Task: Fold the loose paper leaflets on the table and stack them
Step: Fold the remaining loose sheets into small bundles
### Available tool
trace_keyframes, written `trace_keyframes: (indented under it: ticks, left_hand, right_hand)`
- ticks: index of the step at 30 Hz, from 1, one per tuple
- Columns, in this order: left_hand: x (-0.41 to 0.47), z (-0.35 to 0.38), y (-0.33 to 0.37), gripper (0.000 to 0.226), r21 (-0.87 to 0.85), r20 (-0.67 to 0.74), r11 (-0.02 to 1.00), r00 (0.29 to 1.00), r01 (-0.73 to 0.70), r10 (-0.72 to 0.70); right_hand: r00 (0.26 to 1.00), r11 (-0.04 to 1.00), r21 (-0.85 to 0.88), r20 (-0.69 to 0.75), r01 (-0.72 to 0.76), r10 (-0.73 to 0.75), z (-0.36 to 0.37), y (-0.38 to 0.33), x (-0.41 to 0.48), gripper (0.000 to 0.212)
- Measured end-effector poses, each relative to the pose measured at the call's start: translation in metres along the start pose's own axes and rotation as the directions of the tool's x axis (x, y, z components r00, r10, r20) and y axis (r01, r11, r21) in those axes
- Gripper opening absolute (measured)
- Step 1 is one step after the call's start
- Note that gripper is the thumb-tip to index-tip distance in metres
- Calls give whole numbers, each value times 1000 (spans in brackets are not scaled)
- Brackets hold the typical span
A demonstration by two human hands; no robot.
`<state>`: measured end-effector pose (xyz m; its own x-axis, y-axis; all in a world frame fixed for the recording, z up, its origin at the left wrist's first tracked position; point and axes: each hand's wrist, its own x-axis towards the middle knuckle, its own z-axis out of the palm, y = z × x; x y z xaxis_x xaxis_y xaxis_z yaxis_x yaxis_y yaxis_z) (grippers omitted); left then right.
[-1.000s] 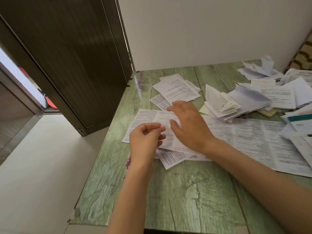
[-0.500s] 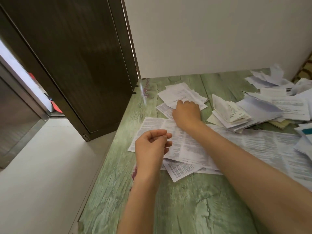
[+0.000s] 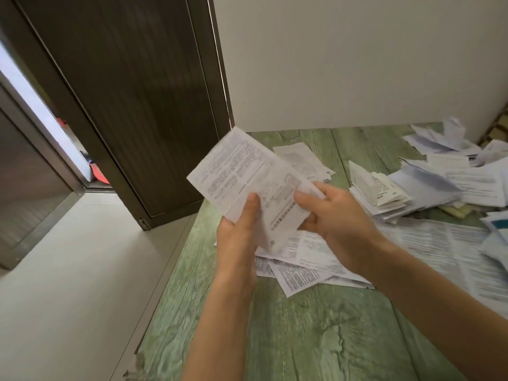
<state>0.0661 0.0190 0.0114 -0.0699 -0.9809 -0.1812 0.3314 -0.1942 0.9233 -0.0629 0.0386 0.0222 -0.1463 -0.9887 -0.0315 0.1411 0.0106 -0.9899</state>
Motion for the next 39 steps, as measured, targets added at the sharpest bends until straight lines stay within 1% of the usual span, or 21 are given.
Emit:
trace_keyframes:
  ticks: [1,2,4,6,8,10,13,16,19,22,23,24,26,28,30,31,32,33,36,38,39]
  left_hand:
    - [-1,0,-1,16,-4,-32,1000,999,-16,16]
    - [0,-1,-2,10,28,-69,999,997,-30,32]
    - [0,-5,-4,11,123,-80,990,994,-63,73]
    - [-1,-9,-5,13,219,-16,973,997,-70,75]
    - [-4,-10,-4,14,282,112,958,993,-57,26]
    - [-4,-12,-5,17,325,200,945,979,-27,-41]
    - [-5,-9,-7,20,270,244,962,964,40,-109]
    - [-4,-7,-5,21,215,186,976,980,36,-77]
    - [-2,-8,-4,21,205,126,976,987,67,-95]
    - [-1,-10,-3,49,123,154,975,967,187,-205]
    - [-1,-11,-2,52,129,163,973,964,189,-209]
    - [-2,-10,-2,46,157,160,973,968,169,-194]
    - [-3,-11,-3,23,229,115,967,983,114,-144]
    - [-3,-13,-4,15,294,80,953,992,70,-97]
    - [-3,-15,-5,16,338,100,940,992,38,-76]
    - [-5,-15,-4,17,364,125,931,989,22,-73]
    - [-6,-14,-4,20,386,157,923,985,7,-74]
    - [-8,-13,-4,23,402,189,916,979,-4,-79]
    - [-10,-10,-8,25,417,246,909,964,-7,-105]
    - [-10,-9,-9,23,400,241,917,965,0,-105]
    - [-10,-9,-9,25,386,233,923,967,2,-100]
  right_hand:
    - [999,999,7,16,-35,35,-4,6,-2,15]
    - [997,997,0,30,-71,71,-7,10,-3,16]
    - [990,993,-11,67,-121,121,-15,14,-3,15]
    - [985,990,-9,97,-140,141,-24,14,-2,18]
    - [980,989,-38,136,-143,147,-33,11,-2,34]
    - [972,987,-78,176,-143,155,-36,9,-2,33]
    - [978,989,-42,149,-143,147,-39,10,-1,26]
    - [978,987,29,142,-160,154,-38,10,-2,24]
    - [987,995,-20,128,-93,95,-37,9,-5,33]
    - [993,994,-109,107,-31,43,-37,11,-5,35]
    - [992,991,-137,119,-14,30,-37,12,-5,35]
    - [991,988,-154,134,-6,27,-36,12,-6,36]
    - [987,985,-172,155,-18,45,-36,11,-6,38]
    - [988,989,-146,146,-28,50,-40,8,-5,44]
    - [991,997,-74,130,-31,40,-46,6,-1,45]
    - [990,998,-57,134,-31,39,-47,5,-1,37]
    - [987,996,-77,153,-34,46,-48,5,-1,27]
    - [981,991,-127,183,-42,65,-47,5,-2,23]
    - [951,966,-254,284,-46,120,-44,9,-6,42]
    - [963,974,-227,259,-19,79,-41,12,-6,47]
    - [978,980,-199,204,5,37,-41,12,-5,45]
